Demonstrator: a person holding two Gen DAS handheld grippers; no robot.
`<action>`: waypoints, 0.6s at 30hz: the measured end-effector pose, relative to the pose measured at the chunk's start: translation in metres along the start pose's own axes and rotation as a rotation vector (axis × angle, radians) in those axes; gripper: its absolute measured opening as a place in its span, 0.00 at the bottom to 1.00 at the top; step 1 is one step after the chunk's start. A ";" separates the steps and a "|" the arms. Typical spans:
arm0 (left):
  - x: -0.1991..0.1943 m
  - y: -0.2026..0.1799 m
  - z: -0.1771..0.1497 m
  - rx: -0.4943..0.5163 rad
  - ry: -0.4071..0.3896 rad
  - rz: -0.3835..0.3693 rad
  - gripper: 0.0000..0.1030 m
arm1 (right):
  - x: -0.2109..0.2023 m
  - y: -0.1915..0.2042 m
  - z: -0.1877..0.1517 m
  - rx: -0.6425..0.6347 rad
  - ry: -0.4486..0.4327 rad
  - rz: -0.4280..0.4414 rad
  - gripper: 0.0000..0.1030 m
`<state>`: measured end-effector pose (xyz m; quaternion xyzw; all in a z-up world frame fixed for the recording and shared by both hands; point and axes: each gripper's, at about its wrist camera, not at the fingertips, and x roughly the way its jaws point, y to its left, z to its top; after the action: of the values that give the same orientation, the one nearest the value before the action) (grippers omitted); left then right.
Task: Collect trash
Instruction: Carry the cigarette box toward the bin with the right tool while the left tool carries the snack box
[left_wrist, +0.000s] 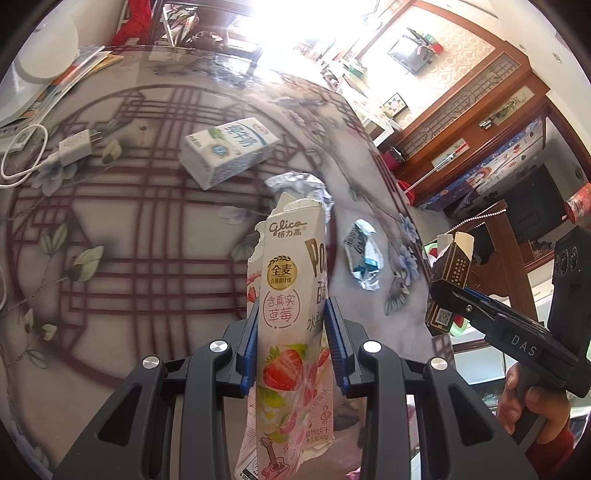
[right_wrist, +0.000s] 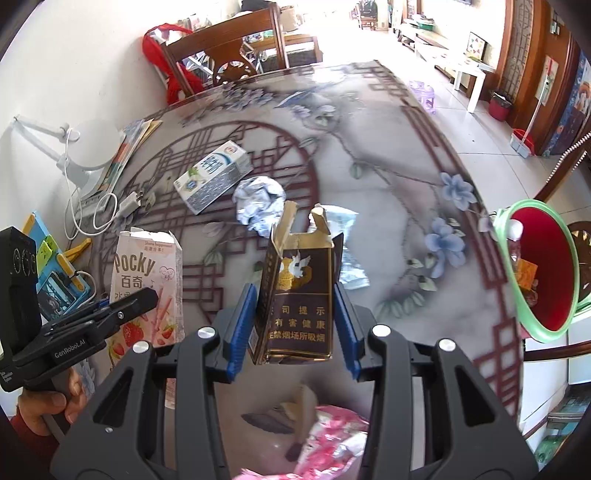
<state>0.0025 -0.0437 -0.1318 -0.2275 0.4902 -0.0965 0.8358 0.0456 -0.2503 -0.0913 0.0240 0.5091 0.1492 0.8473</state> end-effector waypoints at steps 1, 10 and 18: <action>0.002 -0.005 -0.001 0.003 0.000 -0.001 0.29 | -0.002 -0.005 0.000 0.002 -0.002 -0.001 0.40; 0.017 -0.045 -0.004 0.012 0.000 0.011 0.29 | -0.008 -0.048 -0.002 0.014 0.005 0.005 0.40; 0.033 -0.080 -0.003 0.009 -0.014 0.029 0.29 | -0.011 -0.086 0.000 0.004 0.014 0.024 0.40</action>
<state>0.0218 -0.1277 -0.1209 -0.2175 0.4871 -0.0847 0.8416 0.0607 -0.3358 -0.0985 0.0307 0.5149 0.1586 0.8419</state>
